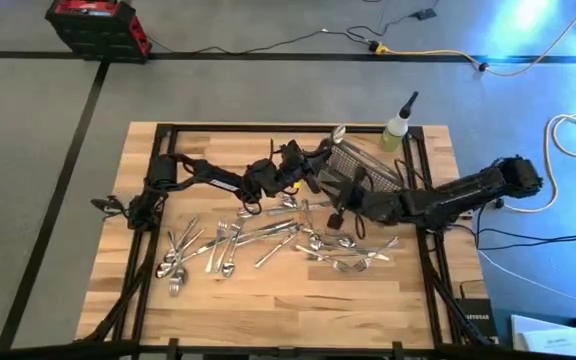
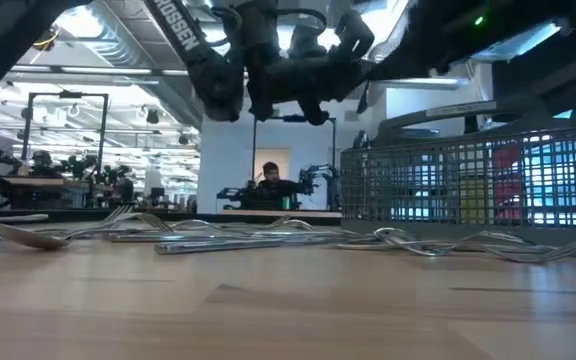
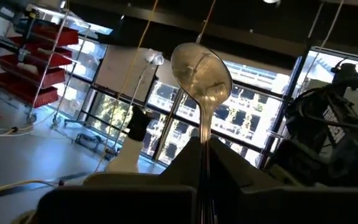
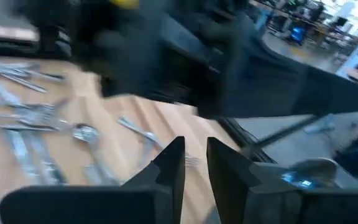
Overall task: Sort silverware
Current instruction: Put the silver spoon into the gray silverware organizer
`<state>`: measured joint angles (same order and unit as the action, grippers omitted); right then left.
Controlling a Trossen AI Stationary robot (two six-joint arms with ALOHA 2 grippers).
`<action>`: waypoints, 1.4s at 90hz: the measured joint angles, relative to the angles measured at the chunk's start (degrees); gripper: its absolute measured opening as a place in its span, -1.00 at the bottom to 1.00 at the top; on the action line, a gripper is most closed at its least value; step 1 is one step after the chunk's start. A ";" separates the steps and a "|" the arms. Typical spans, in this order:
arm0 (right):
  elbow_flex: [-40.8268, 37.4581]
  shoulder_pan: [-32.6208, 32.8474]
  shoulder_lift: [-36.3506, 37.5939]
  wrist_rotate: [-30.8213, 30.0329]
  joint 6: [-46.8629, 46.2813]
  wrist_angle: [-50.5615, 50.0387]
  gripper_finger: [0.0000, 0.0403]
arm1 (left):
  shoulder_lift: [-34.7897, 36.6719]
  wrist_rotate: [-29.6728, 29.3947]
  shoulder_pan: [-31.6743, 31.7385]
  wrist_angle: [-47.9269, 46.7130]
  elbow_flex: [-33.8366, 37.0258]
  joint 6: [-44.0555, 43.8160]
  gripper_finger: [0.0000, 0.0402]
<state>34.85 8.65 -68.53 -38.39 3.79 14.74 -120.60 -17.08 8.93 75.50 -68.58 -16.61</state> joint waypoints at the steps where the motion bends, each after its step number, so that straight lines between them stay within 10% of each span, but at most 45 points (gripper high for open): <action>1: 0.00 -0.41 0.00 0.35 0.04 -0.04 -0.75 | 0.00 0.00 -0.01 -0.01 0.00 0.07 -1.00; 36: 0.00 -9.56 0.02 8.04 -0.77 -3.25 -0.75 | 0.04 -0.04 -0.26 -0.17 0.00 0.69 -1.00; 126: 0.00 -2.44 0.13 4.93 -12.10 -12.85 -0.75 | 0.17 0.56 3.81 -6.95 0.00 13.28 -1.00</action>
<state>34.85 6.21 -68.40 -33.45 -8.30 1.89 -120.42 -16.52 12.74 68.55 -68.58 -3.33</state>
